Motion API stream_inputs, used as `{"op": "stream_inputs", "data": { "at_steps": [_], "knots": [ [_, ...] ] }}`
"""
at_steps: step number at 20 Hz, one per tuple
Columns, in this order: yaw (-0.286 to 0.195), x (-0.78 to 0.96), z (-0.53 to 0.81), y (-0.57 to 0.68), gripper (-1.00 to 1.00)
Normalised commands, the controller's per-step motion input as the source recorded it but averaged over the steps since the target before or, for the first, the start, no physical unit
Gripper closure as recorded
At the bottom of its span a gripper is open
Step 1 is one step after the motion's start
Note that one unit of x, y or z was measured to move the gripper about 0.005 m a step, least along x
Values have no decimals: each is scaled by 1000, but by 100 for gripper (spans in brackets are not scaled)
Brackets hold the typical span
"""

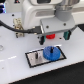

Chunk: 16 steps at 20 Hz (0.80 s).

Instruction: Insert the blue gear onto the right peg, followed by the red gear

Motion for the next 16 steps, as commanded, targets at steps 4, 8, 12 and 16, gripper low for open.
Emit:
{"op": "stream_inputs", "data": {
  "at_steps": [4, 8, 12, 16],
  "knots": [
    [0, -561, -114, 214, -100],
    [0, -475, -224, 114, -100],
    [0, -356, -321, 79, -100],
    [0, -404, -298, 79, -100]
  ]
}}
